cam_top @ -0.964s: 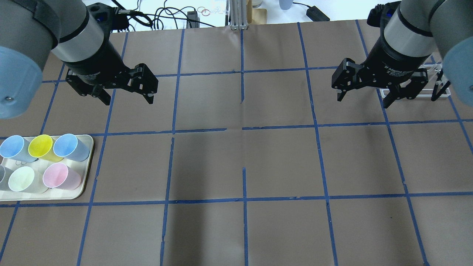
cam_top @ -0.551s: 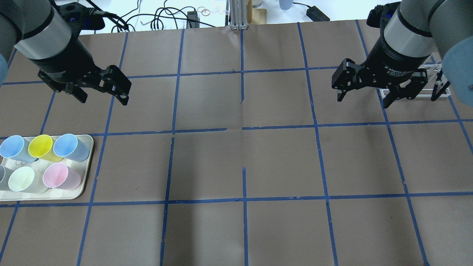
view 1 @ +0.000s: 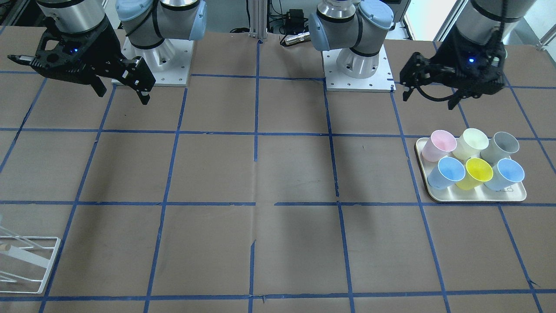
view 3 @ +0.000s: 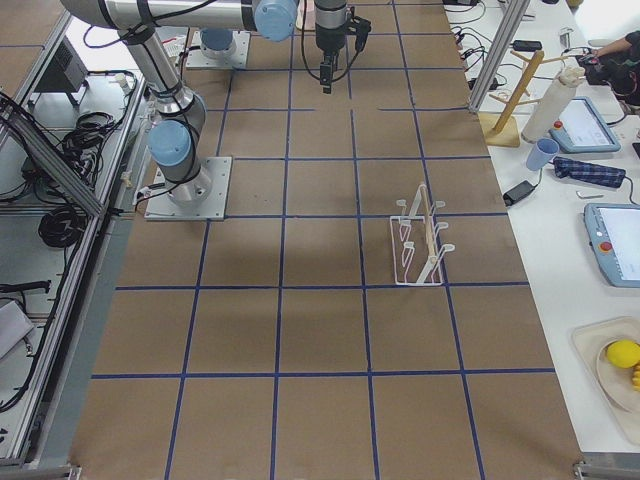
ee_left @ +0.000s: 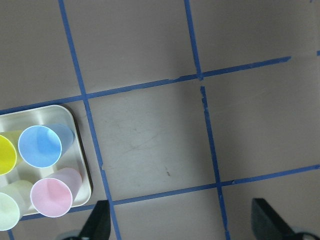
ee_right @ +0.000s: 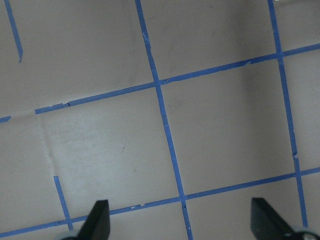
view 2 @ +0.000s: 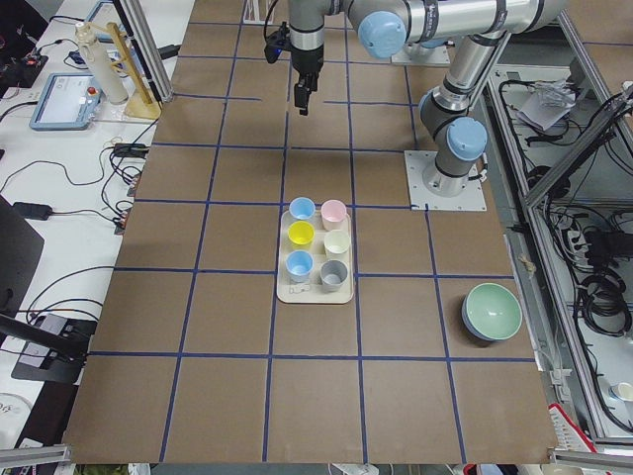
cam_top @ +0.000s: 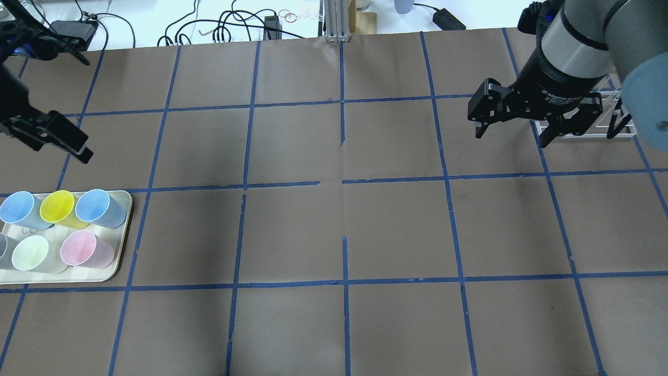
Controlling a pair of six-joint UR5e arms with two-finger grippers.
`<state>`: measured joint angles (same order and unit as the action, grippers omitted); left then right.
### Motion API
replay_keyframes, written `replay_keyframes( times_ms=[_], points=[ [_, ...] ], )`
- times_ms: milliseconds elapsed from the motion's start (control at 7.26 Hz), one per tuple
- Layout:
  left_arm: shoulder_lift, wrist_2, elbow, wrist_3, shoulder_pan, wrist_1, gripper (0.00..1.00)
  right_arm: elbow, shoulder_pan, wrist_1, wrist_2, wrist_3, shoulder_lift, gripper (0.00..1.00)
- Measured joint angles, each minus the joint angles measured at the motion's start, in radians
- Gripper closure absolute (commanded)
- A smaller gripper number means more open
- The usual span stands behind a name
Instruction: Transfer IKEA cup to right arm and place on rack
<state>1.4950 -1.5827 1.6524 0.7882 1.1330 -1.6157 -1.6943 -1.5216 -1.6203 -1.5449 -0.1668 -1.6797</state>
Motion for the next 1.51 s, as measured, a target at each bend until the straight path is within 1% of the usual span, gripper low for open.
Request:
replay_keyframes(
  times_ms=[138, 413, 551, 689, 964, 1240, 1377, 1515],
  points=[
    [0.008, -0.002, 0.042, 0.164, -0.078, 0.044, 0.00, 0.000, 0.000, 0.000, 0.000, -0.003, 0.003, 0.00],
    [0.037, -0.004, 0.150, 0.493, -0.208, 0.213, 0.00, 0.000, 0.000, 0.010, 0.001, -0.005, 0.006, 0.00],
    [0.061, -0.005, 0.189, 0.628, -0.258, 0.277, 0.00, 0.001, 0.000, 0.008, 0.002, -0.002, 0.008, 0.00],
    [0.095, -0.007, 0.211, 0.742, -0.302, 0.311, 0.00, 0.005, 0.000, 0.006, 0.002, 0.002, 0.007, 0.00],
    [0.169, -0.052, 0.223, 0.850, -0.350, 0.360, 0.00, 0.013, 0.002, 0.013, 0.000, 0.004, 0.004, 0.00],
    [0.241, -0.110, 0.220, 0.873, -0.359, 0.420, 0.00, 0.015, 0.003, 0.014, 0.001, 0.004, 0.006, 0.00],
    [0.269, -0.123, 0.219, 0.878, -0.359, 0.431, 0.08, 0.017, 0.002, 0.014, 0.001, 0.003, 0.005, 0.00],
    [0.290, -0.132, 0.217, 0.882, -0.360, 0.436, 0.10, 0.019, 0.001, 0.014, 0.001, 0.001, 0.001, 0.00]
  ],
)
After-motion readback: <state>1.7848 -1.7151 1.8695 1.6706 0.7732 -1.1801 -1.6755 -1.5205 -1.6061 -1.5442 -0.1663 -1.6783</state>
